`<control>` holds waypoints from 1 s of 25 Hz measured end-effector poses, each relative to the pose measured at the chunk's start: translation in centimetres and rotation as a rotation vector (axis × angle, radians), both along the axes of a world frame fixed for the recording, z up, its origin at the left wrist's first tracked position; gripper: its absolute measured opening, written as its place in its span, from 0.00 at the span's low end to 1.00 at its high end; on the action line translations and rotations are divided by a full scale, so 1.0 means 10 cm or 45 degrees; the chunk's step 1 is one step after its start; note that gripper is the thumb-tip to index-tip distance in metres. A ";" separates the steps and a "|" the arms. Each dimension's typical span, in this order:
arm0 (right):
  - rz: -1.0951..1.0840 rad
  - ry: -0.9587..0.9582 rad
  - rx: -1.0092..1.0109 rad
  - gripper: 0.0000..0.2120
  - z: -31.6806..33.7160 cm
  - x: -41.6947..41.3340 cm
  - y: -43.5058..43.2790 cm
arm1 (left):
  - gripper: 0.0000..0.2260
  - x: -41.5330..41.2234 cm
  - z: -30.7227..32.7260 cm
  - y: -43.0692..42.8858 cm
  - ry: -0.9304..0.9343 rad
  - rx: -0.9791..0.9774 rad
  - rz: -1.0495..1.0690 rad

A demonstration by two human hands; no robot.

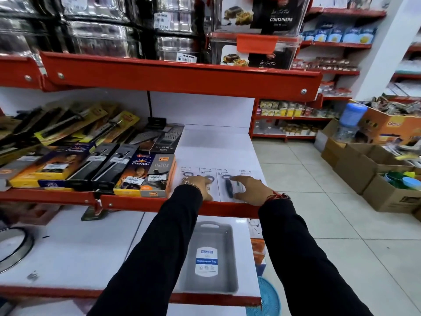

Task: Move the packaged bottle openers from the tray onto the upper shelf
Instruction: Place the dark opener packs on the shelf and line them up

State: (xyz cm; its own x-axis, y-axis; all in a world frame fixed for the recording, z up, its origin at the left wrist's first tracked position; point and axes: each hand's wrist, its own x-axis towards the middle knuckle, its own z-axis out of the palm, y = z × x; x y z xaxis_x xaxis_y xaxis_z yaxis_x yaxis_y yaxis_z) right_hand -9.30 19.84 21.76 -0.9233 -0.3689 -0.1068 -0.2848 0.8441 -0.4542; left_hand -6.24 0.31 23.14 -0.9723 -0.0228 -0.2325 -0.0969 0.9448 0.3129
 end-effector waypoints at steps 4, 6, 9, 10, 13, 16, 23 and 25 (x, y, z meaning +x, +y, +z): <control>0.043 0.005 0.012 0.27 -0.01 0.01 0.01 | 0.31 0.00 -0.02 -0.03 0.034 0.034 0.030; 0.006 0.021 0.014 0.26 -0.03 0.01 0.02 | 0.31 0.00 -0.02 -0.04 0.047 0.044 0.043; -0.010 0.026 0.015 0.26 -0.05 -0.01 0.02 | 0.31 0.01 -0.02 -0.06 0.058 0.040 0.050; -0.012 0.027 0.019 0.25 -0.05 -0.01 0.02 | 0.31 0.01 -0.02 -0.06 0.057 0.035 0.047; -0.017 0.037 0.032 0.25 -0.07 -0.01 0.02 | 0.30 0.01 -0.01 -0.06 0.056 0.019 0.039; -0.035 0.020 0.016 0.26 -0.07 -0.02 0.04 | 0.30 0.02 0.01 -0.06 0.052 0.004 0.026; -0.004 -0.010 -0.019 0.27 -0.06 -0.04 0.08 | 0.29 0.02 0.06 -0.07 0.024 0.008 0.001; 0.006 -0.003 -0.016 0.27 -0.06 -0.04 0.09 | 0.29 0.02 0.06 -0.07 0.028 0.006 -0.002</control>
